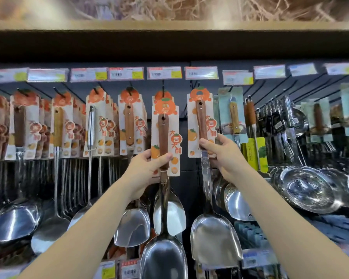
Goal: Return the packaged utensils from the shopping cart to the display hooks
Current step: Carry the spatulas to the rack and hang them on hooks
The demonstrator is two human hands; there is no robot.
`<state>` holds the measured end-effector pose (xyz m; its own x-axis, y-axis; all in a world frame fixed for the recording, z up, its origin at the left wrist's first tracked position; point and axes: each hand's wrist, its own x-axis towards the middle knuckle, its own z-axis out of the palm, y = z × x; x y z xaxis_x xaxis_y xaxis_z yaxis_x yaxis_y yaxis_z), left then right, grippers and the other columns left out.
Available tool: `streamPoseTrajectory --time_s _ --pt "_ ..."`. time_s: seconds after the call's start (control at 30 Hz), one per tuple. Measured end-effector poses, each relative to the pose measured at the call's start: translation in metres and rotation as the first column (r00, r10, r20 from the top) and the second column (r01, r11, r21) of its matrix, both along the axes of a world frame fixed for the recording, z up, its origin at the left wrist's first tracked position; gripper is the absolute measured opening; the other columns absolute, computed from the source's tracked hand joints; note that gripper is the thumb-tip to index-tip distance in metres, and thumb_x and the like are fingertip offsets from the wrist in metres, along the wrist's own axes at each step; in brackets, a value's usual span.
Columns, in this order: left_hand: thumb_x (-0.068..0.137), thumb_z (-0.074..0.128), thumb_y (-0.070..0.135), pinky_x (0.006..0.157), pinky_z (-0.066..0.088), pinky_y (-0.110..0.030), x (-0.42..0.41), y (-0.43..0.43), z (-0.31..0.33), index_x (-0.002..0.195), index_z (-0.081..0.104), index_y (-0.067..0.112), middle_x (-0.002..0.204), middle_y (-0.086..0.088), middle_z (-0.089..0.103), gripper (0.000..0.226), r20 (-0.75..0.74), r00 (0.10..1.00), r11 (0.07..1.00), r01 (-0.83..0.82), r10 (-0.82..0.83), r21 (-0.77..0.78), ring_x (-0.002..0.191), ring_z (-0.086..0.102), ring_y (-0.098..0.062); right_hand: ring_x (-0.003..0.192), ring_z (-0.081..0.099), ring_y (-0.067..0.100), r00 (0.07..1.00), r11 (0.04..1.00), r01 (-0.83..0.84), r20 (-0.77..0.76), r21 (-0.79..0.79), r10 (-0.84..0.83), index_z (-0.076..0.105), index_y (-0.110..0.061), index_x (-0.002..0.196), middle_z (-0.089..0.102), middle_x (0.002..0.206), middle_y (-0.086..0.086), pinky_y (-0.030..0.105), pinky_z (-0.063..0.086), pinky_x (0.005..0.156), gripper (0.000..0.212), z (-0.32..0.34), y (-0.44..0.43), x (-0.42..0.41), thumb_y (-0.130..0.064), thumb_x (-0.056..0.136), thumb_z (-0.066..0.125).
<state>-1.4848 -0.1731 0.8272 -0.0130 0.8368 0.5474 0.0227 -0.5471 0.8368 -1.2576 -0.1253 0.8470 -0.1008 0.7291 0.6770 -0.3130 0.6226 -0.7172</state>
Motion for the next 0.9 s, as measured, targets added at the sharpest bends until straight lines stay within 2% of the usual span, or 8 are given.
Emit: streamPoseTrajectory --time_s 0.07,0.2,0.3,0.43,0.53,0.63,0.73,0.9 --pt "0.087 0.079 0.027 0.085 0.061 -0.045 0.001 0.002 0.002 0.118 0.071 0.016 0.108 -0.008 0.08 0.033 0.006 1.0 1.0 -0.006 0.006 0.004 0.094 0.077 -0.024 0.1 0.078 0.02 1.0 1.0 -0.003 -0.004 0.005 0.003 0.068 -0.013 0.124 0.081 0.109 0.003 0.039 0.063 0.09 0.03 0.006 0.004 0.001 -0.016 0.095 0.074" --pt "0.08 0.081 0.032 0.089 0.06 -0.048 0.001 0.006 0.003 0.119 0.07 0.015 0.11 -0.009 0.079 0.044 0.012 1.0 1.0 -0.003 0.003 0.002 0.103 0.076 -0.03 0.102 0.078 0.02 1.0 1.0 -0.01 -0.011 0.024 0.01 0.067 -0.012 0.127 0.08 0.111 0.004 0.038 0.063 0.089 0.032 0.017 0.011 0.002 -0.017 0.095 0.074" --pt "0.071 0.084 0.036 0.097 0.058 -0.054 0.001 0.01 0.002 0.115 0.073 0.016 0.112 -0.012 0.078 0.049 0.008 1.0 1.0 -0.015 0.015 0.007 0.102 0.075 -0.029 0.101 0.078 0.019 1.0 0.999 -0.014 -0.013 0.031 0.014 0.066 -0.013 0.128 0.08 0.112 0.003 0.035 0.062 0.084 0.035 0.021 0.018 0.001 -0.017 0.095 0.074" --pt "0.086 0.079 0.027 0.095 0.059 -0.053 0.003 0.013 0.001 0.117 0.072 0.016 0.109 -0.009 0.08 0.034 0.011 1.0 1.0 -0.025 0.025 0.004 0.103 0.075 -0.029 0.094 0.079 0.014 1.0 0.999 -0.013 -0.006 0.034 0.013 0.067 -0.013 0.126 0.08 0.11 0.002 0.027 0.062 0.072 0.029 0.024 0.026 -0.002 -0.016 0.097 0.072" --pt "0.08 0.08 0.028 0.094 0.059 -0.056 0.005 0.013 0.0 0.118 0.071 0.014 0.11 -0.011 0.079 0.041 0.018 1.0 1.0 -0.02 0.02 0.015 0.104 0.075 -0.031 0.088 0.079 0.01 0.999 0.999 -0.018 -0.026 0.043 0.019 0.069 -0.012 0.122 0.081 0.105 0.001 0.022 0.061 0.067 0.025 0.03 0.029 -0.003 -0.014 0.097 0.071" --pt "0.073 0.081 0.032 0.093 0.059 -0.055 0.006 0.014 -0.003 0.12 0.07 0.013 0.107 -0.011 0.08 0.052 0.006 1.0 1.0 -0.018 0.018 0.018 0.098 0.077 -0.028 0.096 0.079 0.015 0.999 0.999 -0.002 -0.043 0.046 0.004 0.069 -0.014 0.12 0.081 0.106 0.001 0.03 0.064 0.077 0.024 0.036 0.033 -0.004 -0.016 0.096 0.073" --pt "0.073 0.082 0.032 0.097 0.057 -0.059 0.006 0.015 -0.003 0.118 0.07 0.014 0.109 -0.011 0.079 0.05 0.005 1.0 1.0 -0.018 0.018 0.016 0.099 0.076 -0.029 0.104 0.077 0.022 1.0 0.999 -0.009 -0.026 0.037 0.01 0.07 -0.014 0.121 0.08 0.11 0.003 0.041 0.063 0.09 0.025 0.035 0.04 -0.006 -0.018 0.096 0.073" --pt "0.072 0.083 0.035 0.102 0.053 -0.06 0.004 0.014 0.0 0.117 0.071 0.015 0.112 -0.014 0.078 0.05 0.007 1.0 1.0 -0.014 0.014 0.016 0.104 0.073 -0.035 0.098 0.077 0.02 1.0 1.0 -0.008 -0.012 0.007 0.008 0.071 -0.013 0.12 0.081 0.105 0.001 0.036 0.062 0.085 0.025 0.029 0.059 -0.008 -0.02 0.096 0.074"
